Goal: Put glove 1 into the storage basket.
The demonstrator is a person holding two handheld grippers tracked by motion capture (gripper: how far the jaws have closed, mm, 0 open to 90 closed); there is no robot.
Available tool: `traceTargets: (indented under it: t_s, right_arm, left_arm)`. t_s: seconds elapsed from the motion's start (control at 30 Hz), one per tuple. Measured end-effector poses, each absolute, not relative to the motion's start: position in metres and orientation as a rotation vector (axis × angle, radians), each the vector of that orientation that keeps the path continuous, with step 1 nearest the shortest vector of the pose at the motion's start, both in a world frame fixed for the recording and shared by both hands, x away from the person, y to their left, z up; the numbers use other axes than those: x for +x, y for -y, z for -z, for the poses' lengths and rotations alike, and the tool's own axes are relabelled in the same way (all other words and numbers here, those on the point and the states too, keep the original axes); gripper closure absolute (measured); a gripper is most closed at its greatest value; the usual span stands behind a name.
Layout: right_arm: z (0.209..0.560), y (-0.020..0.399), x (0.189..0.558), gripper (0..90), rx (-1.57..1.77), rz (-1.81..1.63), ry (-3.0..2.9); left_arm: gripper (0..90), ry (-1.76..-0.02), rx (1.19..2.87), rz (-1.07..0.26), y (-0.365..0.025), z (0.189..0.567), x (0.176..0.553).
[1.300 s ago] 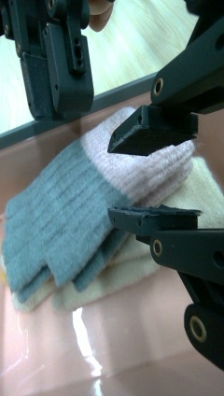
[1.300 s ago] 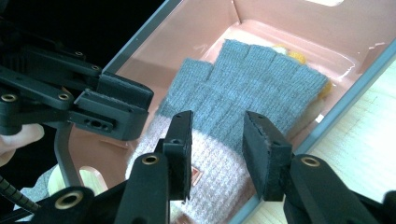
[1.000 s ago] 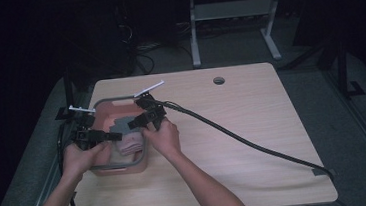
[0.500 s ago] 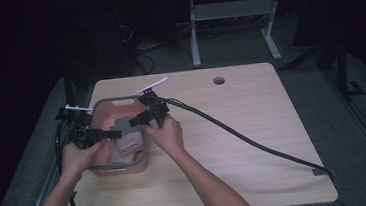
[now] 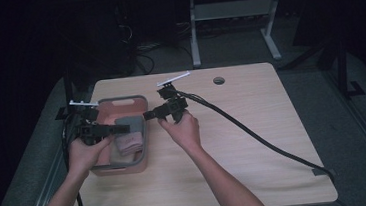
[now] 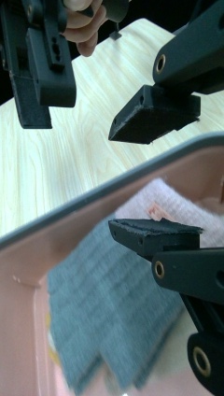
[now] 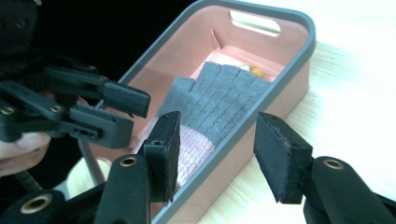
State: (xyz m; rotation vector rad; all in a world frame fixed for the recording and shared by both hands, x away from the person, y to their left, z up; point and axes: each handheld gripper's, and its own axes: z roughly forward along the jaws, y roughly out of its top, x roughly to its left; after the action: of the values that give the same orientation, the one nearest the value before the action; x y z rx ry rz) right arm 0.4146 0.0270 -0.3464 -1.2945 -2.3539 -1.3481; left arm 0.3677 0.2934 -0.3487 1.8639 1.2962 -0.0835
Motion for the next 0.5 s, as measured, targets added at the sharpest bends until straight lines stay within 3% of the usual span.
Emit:
traceTargets:
  t_s: [0.5]
  right_arm:
    - [0.338,0.005,0.410,46.4,-1.340,1.358,2.354]
  left_arm:
    - [46.4,-1.233,1.862,0.090,-0.273,0.344,0.366]
